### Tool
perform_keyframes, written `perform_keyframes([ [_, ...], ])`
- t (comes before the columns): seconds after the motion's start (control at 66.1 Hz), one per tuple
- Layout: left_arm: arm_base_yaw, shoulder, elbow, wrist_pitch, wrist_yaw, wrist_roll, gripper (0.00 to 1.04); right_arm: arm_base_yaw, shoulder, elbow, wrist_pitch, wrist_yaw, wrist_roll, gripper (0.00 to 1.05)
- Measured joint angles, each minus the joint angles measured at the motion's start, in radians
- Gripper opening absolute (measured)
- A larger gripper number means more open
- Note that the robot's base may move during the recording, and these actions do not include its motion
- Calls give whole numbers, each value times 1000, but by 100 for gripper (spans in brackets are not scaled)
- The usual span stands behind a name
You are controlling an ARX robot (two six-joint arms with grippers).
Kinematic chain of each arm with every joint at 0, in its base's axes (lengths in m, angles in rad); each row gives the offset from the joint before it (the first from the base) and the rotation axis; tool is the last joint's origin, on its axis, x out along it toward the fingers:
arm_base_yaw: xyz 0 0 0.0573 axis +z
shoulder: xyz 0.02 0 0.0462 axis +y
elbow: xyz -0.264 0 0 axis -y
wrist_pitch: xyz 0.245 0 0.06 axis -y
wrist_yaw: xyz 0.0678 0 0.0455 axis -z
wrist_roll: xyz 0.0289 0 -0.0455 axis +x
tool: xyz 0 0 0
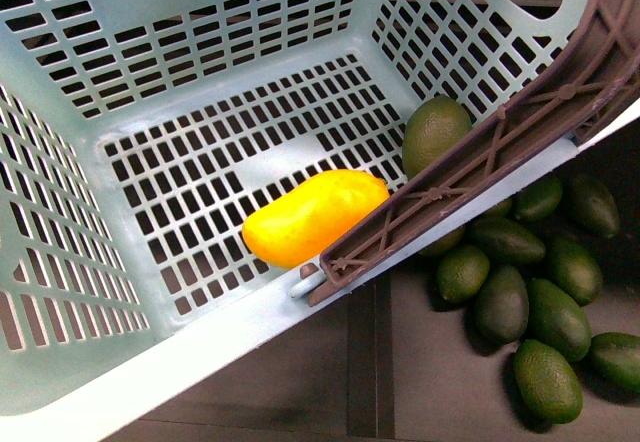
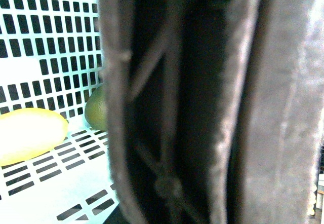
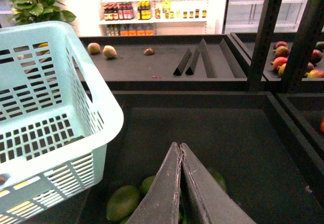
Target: Pick mango and avocado into basket
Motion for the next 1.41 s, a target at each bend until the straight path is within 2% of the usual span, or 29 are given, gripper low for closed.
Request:
perform_keyframes([
  [0.151,0,0,0,0,0,0,13,0,-40,0,-40,0,0,2],
  [0.242,0,0,0,0,-1,0,13,0,-158,0,-187,2,0,2],
  [0.514,0,2,0,0,1,-1,13,0,-199,0,-204,2,0,2],
  [0.56,0,2,0,0,0,0,13,0,-199,0,-204,2,0,7],
  [0.665,0,2,0,0,-1,0,13,0,-200,0,-204,2,0,29],
  [0.786,0,2,0,0,-1,0,13,0,-200,0,-204,2,0,49],
  [0.907,0,2,0,0,-2,0,13,0,-200,0,-204,2,0,80],
  [0.983,0,2,0,1,-9,0,13,0,-200,0,-204,2,0,95],
  [1.013,-8,2,-2,12,-51,-17,13,0,-200,0,-204,2,0,97],
  [1.134,-35,16,-6,83,-400,-261,13,0,-200,0,-204,0,0,96],
  [1.18,-25,17,-6,89,-459,-302,13,0,-200,0,-204,0,0,96],
  [1.255,11,19,-6,100,-495,-323,13,0,-200,0,-204,3,0,96],
  [1.407,71,28,-25,128,-457,-346,13,0,-200,0,-204,0,0,96],
])
